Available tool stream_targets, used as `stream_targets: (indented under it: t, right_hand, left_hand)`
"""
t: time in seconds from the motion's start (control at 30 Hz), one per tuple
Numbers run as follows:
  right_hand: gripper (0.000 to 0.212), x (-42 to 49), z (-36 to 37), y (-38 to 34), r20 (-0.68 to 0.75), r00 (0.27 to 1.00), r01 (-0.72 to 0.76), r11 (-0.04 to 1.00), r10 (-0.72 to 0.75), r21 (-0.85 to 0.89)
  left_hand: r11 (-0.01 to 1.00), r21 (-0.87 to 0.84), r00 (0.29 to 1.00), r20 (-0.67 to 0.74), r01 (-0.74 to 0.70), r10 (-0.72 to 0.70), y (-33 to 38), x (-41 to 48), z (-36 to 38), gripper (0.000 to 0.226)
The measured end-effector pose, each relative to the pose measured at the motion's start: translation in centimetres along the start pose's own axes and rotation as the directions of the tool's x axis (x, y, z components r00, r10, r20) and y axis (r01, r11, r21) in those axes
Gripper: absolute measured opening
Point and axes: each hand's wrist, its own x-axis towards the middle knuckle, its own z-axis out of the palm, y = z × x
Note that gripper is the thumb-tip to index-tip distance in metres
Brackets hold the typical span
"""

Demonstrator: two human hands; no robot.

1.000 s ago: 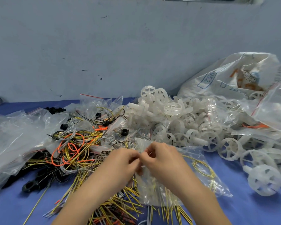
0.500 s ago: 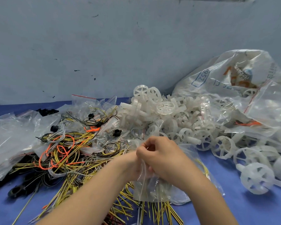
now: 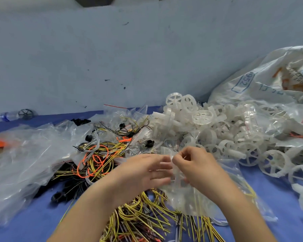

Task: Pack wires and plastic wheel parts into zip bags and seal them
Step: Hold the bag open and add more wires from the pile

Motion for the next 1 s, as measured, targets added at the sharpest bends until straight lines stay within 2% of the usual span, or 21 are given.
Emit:
stream_targets:
  t: [0.07, 0.13, 0.2, 0.27, 0.43, 0.57, 0.7, 0.77, 0.83, 0.9, 0.93, 1.0]
  right_hand:
    - [0.02, -0.2, 0.4, -0.1, 0.029, 0.999, 0.015, 0.999, -0.014, -0.049]
    - [0.023, -0.3, 0.8, -0.3, 0.07, 0.997, 0.031, 0.996, -0.025, -0.085]
    - [0.024, -0.4, 1.1, -0.5, 0.11, 0.994, 0.043, 0.992, -0.03, -0.119]
    - [0.024, -0.5, 1.4, -0.8, 0.126, 0.992, 0.039, 0.989, -0.022, -0.141]
    - [0.022, -0.4, 1.7, -1.0, 0.104, 0.995, 0.026, 0.986, -0.009, -0.164]
    - [0.02, -0.4, 1.5, -1.0, 0.075, 0.997, 0.019, 0.984, -0.005, -0.179]
    - [0.02, -0.3, 1.3, -0.7, 0.089, 0.996, 0.02, 0.983, -0.003, -0.183]
    - [0.02, -0.2, 1.1, -0.4, 0.104, 0.995, 0.016, 0.982, 0.004, -0.189]
    - [0.019, -0.1, 0.9, 0.0, 0.105, 0.994, 0.01, 0.982, 0.01, -0.186]
    - [0.019, -0.1, 0.6, 0.3, 0.103, 0.995, 0.007, 0.983, 0.012, -0.184]
    - [0.019, -0.2, 0.5, 0.4, 0.104, 0.994, 0.004, 0.984, 0.014, -0.178]
    - [0.019, -0.1, 0.4, 0.6, 0.107, 0.994, 0.003, 0.986, 0.015, -0.165]
  left_hand:
    - [0.987, 0.106, 0.976, -0.17, -0.121, 0.138, 0.2, -0.9, -2.5, 0.024]
    - [0.933, 0.309, 0.853, -0.42, -0.185, 0.308, 0.0, -1.9, -5.9, 0.023]
    - [0.889, 0.434, 0.76, -0.527, -0.145, 0.381, -0.5, -2.6, -8.3, 0.023]
    - [0.865, 0.491, 0.749, -0.535, -0.1, 0.39, -1.2, -2.6, -9.7, 0.022]
    - [0.845, 0.528, 0.831, -0.429, -0.088, 0.354, -1.5, -2.2, -9.6, 0.018]
    - [0.754, 0.651, 0.818, -0.383, -0.09, 0.43, -0.7, -0.8, -8.5, 0.016]
    - [0.519, 0.854, 0.722, -0.336, -0.038, 0.605, 1.0, 2.9, -8.0, 0.02]
    - [0.384, 0.922, 0.712, -0.299, 0.045, 0.635, 1.8, 6.0, -8.1, 0.025]
    - [0.198, 0.966, 0.778, -0.25, 0.164, 0.576, 2.4, 9.0, -8.5, 0.028]
    - [-0.069, 0.95, 0.859, -0.242, 0.304, 0.451, 2.6, 11.3, -9.2, 0.033]
    - [-0.171, 0.92, 0.881, -0.265, 0.353, 0.393, 2.7, 12.1, -9.7, 0.036]
    - [-0.258, 0.875, 0.888, -0.317, 0.409, 0.332, 2.8, 13.2, -10.5, 0.038]
